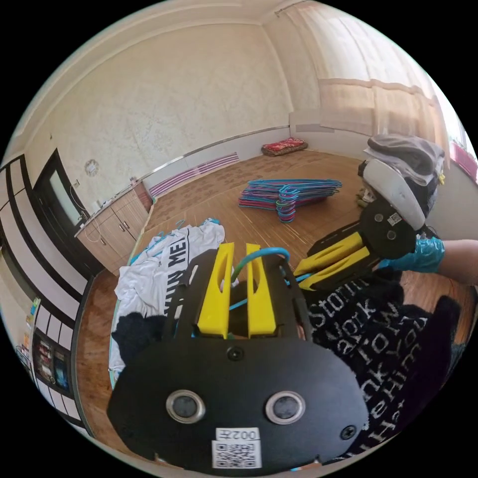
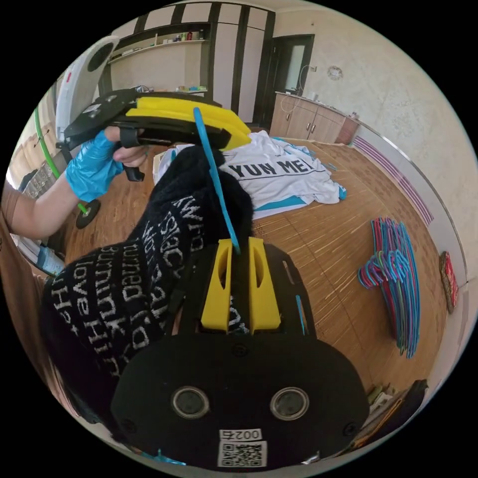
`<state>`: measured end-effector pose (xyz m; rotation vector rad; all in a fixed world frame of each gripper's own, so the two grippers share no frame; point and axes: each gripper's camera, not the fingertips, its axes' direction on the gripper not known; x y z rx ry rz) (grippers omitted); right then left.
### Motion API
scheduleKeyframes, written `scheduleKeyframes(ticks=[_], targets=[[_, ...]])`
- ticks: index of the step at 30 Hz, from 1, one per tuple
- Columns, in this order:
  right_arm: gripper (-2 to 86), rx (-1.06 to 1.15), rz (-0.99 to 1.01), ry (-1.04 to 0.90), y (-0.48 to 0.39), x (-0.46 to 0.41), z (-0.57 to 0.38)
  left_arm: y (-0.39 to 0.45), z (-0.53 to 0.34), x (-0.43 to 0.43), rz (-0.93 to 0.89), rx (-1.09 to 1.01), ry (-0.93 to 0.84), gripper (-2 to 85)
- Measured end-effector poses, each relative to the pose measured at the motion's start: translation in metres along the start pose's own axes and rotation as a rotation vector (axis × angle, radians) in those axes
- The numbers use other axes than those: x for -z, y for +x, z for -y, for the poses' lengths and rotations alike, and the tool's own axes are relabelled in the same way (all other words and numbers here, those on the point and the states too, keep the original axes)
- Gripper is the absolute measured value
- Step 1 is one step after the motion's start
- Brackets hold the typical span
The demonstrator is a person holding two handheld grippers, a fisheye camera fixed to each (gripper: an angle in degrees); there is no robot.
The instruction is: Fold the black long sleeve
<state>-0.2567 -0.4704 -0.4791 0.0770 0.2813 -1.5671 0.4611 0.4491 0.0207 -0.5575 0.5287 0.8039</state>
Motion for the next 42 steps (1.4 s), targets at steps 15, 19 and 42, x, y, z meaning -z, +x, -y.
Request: scheduleKeyframes(ticks=[15, 19, 42], targets=[[5.1, -0.046, -0.319, 0.167, -0.043, 0.100, -0.069, 0.073, 0.022, 0.061, -0.028, -0.054, 0.144, 1.3], [5.1, -0.072, -0.374, 0.168, -0.047, 0.132, -0.089, 0.105, 0.036, 0.078, -0.043, -0.088, 0.185, 1.4], [8.4, -0.496, -0.366, 0.211, -0.073, 0.174, -0.196, 0.168, 0.004, 0.065, -0.033, -0.019, 0.005, 3.8]])
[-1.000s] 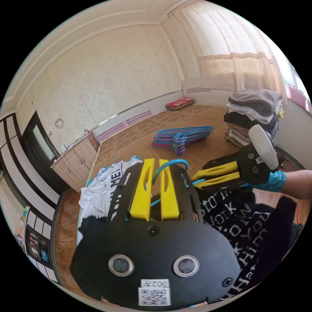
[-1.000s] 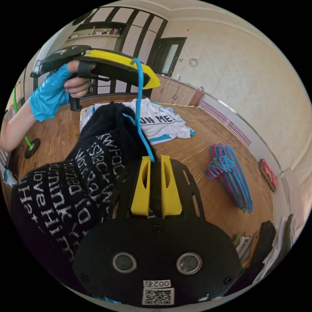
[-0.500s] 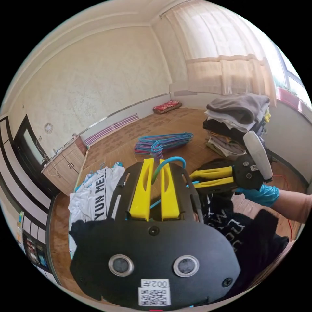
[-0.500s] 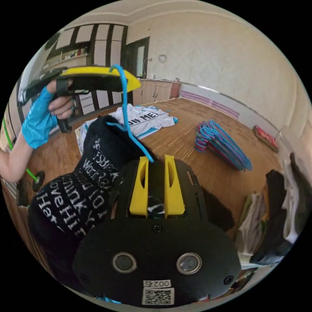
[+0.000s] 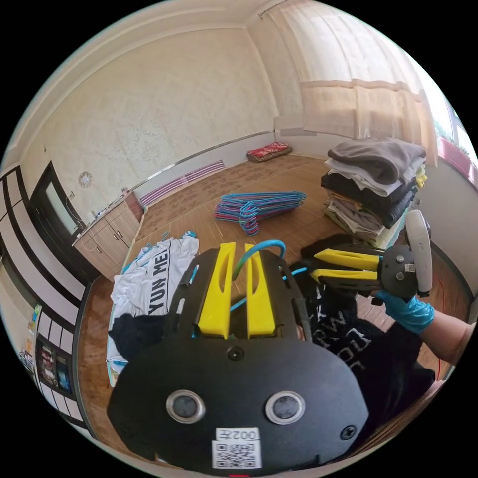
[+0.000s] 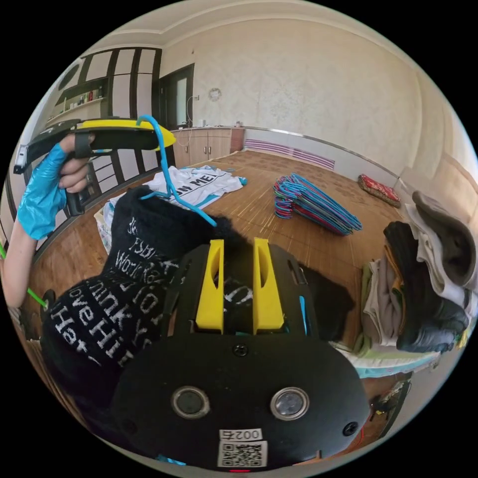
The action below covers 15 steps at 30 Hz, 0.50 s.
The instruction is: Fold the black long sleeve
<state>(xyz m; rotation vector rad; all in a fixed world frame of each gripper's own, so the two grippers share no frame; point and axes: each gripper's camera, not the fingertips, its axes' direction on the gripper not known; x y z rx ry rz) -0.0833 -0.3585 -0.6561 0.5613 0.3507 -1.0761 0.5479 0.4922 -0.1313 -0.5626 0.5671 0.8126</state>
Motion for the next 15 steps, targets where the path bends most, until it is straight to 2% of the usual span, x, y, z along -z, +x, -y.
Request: scheduleKeyframes(ticks=[15], targets=[[7.0, -0.052, -0.086, -0.001, -0.015, 0.022, -0.014, 0.006, -0.019, -0.007, 0.081, 0.017, -0.038, 1.6]])
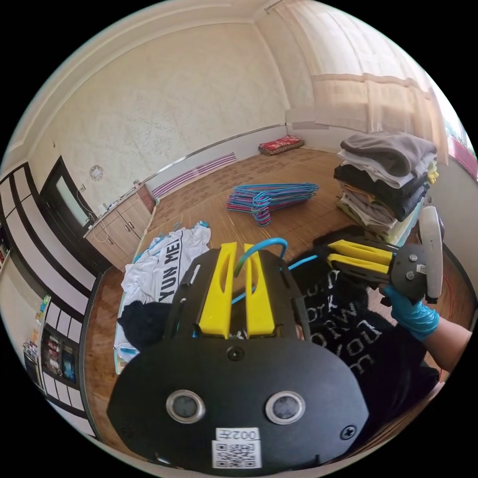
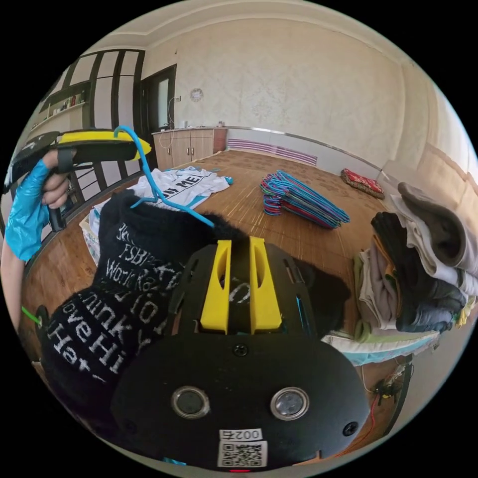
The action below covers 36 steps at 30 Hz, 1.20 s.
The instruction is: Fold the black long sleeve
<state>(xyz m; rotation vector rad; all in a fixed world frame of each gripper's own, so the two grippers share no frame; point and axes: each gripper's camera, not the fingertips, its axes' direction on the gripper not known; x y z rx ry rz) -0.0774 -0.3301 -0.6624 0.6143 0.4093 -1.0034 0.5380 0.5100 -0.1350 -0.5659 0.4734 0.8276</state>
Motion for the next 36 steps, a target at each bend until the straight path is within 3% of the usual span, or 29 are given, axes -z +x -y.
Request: scheduleKeyframes(ticks=[6, 17, 28, 36], targets=[[8.3, -0.008, 0.144, 0.049, -0.004, 0.020, 0.001, 0.000, -0.003, 0.001, -0.016, 0.019, -0.002, 2.3], [10.8, 0.008, 0.178, 0.065, -0.020, 0.035, -0.001, 0.001, -0.011, 0.000, -0.036, 0.043, -0.016, 3.8], [3.3, 0.082, -0.024, 0.060, -0.040, 0.032, -0.016, 0.004, -0.020, 0.000, 0.017, 0.051, -0.012, 2.2], [-0.1, 0.016, -0.095, 0.065, -0.031, 0.031, -0.021, -0.001, -0.029, 0.003, 0.077, 0.080, -0.002, -0.3]])
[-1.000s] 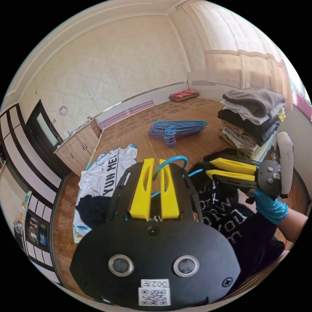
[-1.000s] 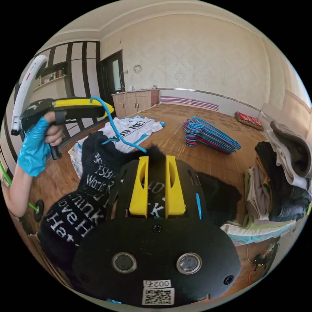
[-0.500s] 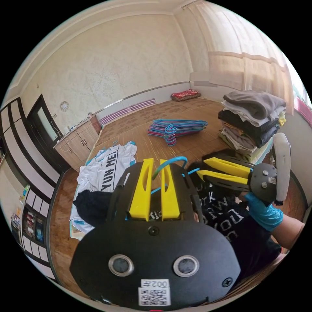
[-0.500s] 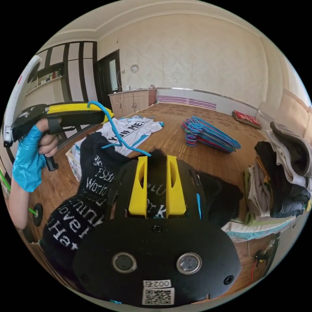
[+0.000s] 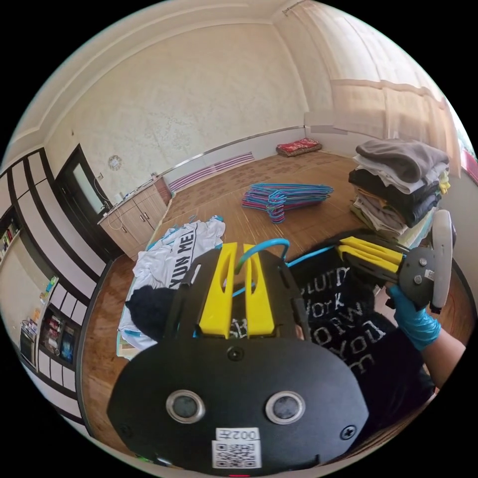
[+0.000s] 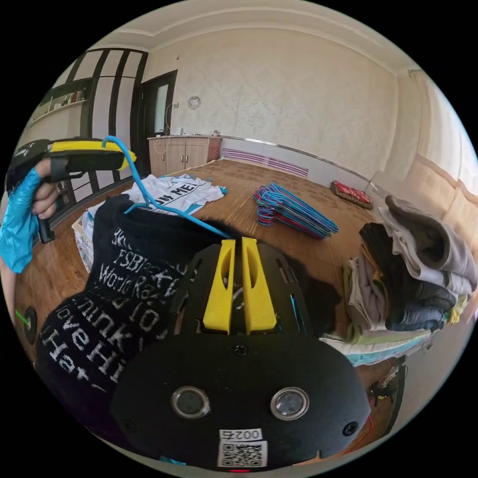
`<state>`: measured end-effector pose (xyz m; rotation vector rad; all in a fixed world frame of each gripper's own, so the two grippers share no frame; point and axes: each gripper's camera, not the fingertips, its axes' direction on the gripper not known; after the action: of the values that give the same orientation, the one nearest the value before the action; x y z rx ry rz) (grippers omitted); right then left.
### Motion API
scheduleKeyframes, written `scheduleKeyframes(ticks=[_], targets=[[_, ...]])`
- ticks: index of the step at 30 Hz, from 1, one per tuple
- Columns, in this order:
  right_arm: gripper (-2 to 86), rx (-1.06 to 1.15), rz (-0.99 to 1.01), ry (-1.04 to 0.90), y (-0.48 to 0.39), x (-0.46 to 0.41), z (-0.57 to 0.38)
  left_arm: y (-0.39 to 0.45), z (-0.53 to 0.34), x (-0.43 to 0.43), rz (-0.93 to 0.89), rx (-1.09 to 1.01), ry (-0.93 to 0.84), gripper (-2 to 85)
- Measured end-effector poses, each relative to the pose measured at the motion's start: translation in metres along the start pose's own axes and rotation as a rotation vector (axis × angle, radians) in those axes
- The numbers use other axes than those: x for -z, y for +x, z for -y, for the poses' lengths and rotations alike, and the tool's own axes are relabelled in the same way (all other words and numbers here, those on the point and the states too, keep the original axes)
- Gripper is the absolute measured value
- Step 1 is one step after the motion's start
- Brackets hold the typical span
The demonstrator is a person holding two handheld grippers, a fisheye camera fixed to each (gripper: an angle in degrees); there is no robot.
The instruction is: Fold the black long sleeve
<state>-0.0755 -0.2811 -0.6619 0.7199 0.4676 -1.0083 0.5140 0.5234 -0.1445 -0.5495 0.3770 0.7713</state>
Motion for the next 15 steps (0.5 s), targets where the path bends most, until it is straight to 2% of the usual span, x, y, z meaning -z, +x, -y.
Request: scheduleKeyframes(ticks=[7, 12, 15], targets=[[0.1, -0.028, -0.040, 0.002, 0.001, -0.009, 0.005, -0.008, -0.010, -0.001, 0.056, -0.003, -0.027, -0.9], [4.7, -0.032, 0.109, 0.002, -0.001, -0.004, 0.010, -0.011, -0.014, -0.004, 0.051, -0.011, -0.035, -0.9], [7.9, -0.022, 0.115, 0.057, -0.008, 0.003, 0.015, -0.012, -0.014, 0.000, 0.039, 0.000, -0.015, -0.9]])
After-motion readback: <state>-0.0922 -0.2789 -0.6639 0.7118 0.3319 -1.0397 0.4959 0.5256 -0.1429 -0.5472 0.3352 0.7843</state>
